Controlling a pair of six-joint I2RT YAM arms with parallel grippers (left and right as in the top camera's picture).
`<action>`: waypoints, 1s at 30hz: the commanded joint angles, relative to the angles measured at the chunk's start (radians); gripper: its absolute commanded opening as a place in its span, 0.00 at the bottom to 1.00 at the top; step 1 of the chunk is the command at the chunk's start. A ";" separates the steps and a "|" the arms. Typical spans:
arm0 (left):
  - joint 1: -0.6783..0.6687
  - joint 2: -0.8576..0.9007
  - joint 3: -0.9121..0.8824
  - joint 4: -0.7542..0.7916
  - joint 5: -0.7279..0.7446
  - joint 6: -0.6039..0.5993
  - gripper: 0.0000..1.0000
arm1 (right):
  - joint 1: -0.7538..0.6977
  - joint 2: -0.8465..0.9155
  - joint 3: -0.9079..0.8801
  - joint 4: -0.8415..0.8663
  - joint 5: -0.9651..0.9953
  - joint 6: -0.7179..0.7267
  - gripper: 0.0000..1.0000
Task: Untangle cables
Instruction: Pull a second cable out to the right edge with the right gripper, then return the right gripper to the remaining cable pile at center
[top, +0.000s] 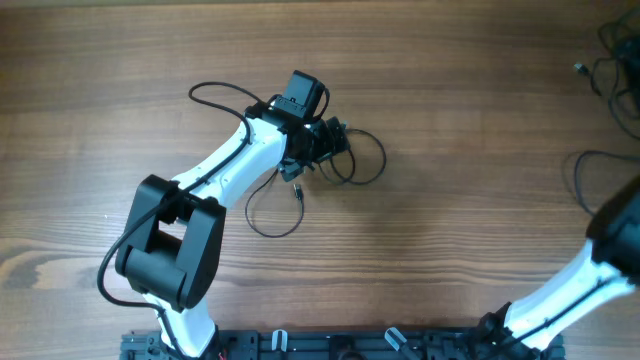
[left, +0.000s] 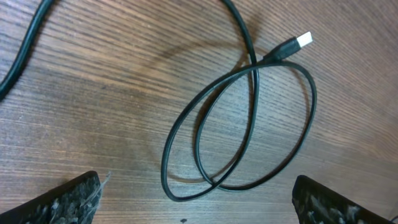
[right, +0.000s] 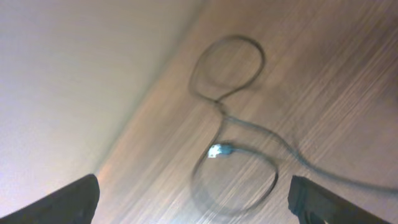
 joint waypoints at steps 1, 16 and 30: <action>0.003 -0.002 0.008 0.011 -0.014 0.001 1.00 | 0.011 -0.234 0.020 -0.210 -0.035 -0.063 1.00; 0.448 -0.302 0.012 -0.275 -0.021 0.032 1.00 | 0.759 -0.335 -0.411 -0.520 -0.123 -0.047 1.00; 0.663 -0.399 0.010 -0.493 -0.052 0.031 1.00 | 1.456 -0.282 -0.575 -0.055 0.183 -0.232 0.62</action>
